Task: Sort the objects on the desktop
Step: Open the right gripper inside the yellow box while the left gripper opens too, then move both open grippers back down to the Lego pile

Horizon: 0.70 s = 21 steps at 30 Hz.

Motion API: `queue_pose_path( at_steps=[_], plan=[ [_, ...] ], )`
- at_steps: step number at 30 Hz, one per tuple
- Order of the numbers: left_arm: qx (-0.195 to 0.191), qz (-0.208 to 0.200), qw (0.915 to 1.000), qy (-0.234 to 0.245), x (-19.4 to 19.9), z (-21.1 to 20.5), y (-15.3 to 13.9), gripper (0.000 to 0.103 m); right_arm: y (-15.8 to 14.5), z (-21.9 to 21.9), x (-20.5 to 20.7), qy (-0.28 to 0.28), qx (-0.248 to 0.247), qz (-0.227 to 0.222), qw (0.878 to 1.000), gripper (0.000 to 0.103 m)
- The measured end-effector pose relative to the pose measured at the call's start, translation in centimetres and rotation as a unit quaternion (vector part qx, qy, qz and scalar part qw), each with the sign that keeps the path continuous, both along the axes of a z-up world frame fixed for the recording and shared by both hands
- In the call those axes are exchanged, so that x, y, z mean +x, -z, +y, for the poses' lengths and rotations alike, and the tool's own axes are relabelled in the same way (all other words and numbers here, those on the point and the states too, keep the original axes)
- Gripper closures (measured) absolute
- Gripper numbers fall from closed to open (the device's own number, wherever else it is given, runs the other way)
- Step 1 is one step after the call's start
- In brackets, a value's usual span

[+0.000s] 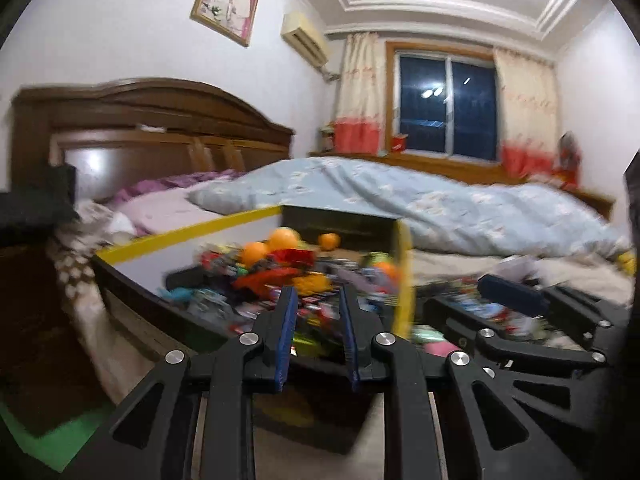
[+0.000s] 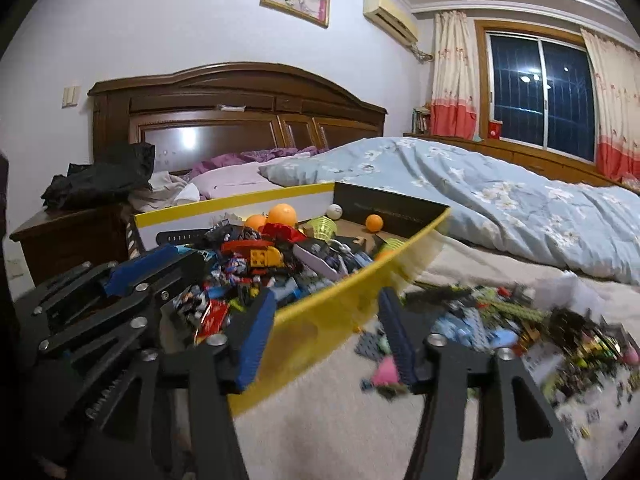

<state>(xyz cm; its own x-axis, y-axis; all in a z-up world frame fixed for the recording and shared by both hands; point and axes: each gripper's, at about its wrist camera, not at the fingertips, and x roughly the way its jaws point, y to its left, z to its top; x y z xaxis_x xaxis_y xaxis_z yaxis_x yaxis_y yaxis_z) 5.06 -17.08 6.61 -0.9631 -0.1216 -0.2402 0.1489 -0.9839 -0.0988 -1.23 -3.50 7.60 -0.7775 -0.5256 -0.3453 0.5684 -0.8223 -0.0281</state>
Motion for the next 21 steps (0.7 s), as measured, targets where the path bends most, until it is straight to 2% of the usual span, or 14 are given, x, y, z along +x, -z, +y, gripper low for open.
queue_pose_path(
  at_steps=[2, 4, 8, 10, 16, 21],
  plan=[
    [0.015, 0.006, 0.9993, 0.033, 0.9, 0.9, 0.0, 0.075, 0.0, 1.9, 0.8, 0.009, -0.013, -0.007, 1.000, 0.035],
    [0.005, 0.008, 0.9983, 0.058, 1.3, 2.3, 0.0, 0.069, 0.2, 4.0, 1.4, 0.026, -0.023, -0.017, 0.999, 0.032],
    [-0.041, -0.011, 0.9941, 0.100, 0.9, 6.6, 0.5, 0.068, 1.5, 7.8, 2.4, 0.069, -0.006, -0.024, 0.997, 0.031],
    [-0.061, -0.027, 0.9922, 0.105, 0.5, 8.8, 1.0, 0.068, 2.2, 9.5, 2.6, 0.089, 0.004, -0.029, 0.996, 0.030],
    [-0.056, -0.062, 0.9845, 0.154, -0.8, 13.2, 2.5, 0.068, 3.7, 14.2, 3.0, 0.136, 0.008, -0.046, 0.990, 0.030],
    [-0.080, -0.044, 0.9759, 0.198, -1.0, 16.0, 3.2, 0.068, 4.7, 18.6, 2.7, 0.155, -0.018, -0.079, 0.985, 0.030]
  ],
)
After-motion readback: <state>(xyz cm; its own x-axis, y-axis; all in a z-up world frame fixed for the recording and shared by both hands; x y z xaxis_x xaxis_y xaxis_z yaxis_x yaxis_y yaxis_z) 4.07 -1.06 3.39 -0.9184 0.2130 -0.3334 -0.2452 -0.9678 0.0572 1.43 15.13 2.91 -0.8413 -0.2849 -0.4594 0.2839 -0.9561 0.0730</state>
